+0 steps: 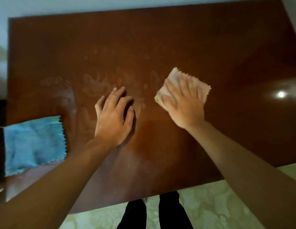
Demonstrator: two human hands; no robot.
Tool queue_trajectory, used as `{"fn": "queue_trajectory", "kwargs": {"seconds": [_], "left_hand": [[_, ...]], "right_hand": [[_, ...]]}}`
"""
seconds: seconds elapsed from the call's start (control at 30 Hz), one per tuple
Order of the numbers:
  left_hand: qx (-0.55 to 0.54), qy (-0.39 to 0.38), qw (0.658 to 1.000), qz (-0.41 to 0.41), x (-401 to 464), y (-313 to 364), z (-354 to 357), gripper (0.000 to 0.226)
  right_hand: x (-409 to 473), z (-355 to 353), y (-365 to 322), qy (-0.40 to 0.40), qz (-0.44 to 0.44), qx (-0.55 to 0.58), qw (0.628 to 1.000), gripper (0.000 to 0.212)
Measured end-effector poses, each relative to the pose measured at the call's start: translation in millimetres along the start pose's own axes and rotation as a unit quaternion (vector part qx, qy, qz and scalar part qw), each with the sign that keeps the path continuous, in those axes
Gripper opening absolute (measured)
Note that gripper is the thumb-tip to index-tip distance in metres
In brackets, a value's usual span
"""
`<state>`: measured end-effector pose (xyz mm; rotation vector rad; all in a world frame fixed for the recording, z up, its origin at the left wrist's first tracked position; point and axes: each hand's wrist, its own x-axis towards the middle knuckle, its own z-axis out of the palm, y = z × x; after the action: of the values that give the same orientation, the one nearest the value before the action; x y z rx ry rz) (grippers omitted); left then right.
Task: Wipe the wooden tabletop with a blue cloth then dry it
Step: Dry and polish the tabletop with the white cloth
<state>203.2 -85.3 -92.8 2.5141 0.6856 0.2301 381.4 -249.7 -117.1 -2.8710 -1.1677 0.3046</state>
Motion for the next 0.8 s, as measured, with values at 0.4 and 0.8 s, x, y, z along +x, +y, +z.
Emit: {"fn": "queue_trajectory", "kwargs": {"seconds": [0.4, 0.8], "left_hand": [[0.010, 0.007, 1.000, 0.020, 4, -40, -33, 0.037], [-0.016, 0.043, 0.997, -0.068, 17, -24, -25, 0.033]], "right_hand": [[-82, 42, -188, 0.051, -0.150, 0.095, 0.983, 0.050], [83, -13, 15, 0.009, 0.088, 0.027, 0.996, 0.064]]}}
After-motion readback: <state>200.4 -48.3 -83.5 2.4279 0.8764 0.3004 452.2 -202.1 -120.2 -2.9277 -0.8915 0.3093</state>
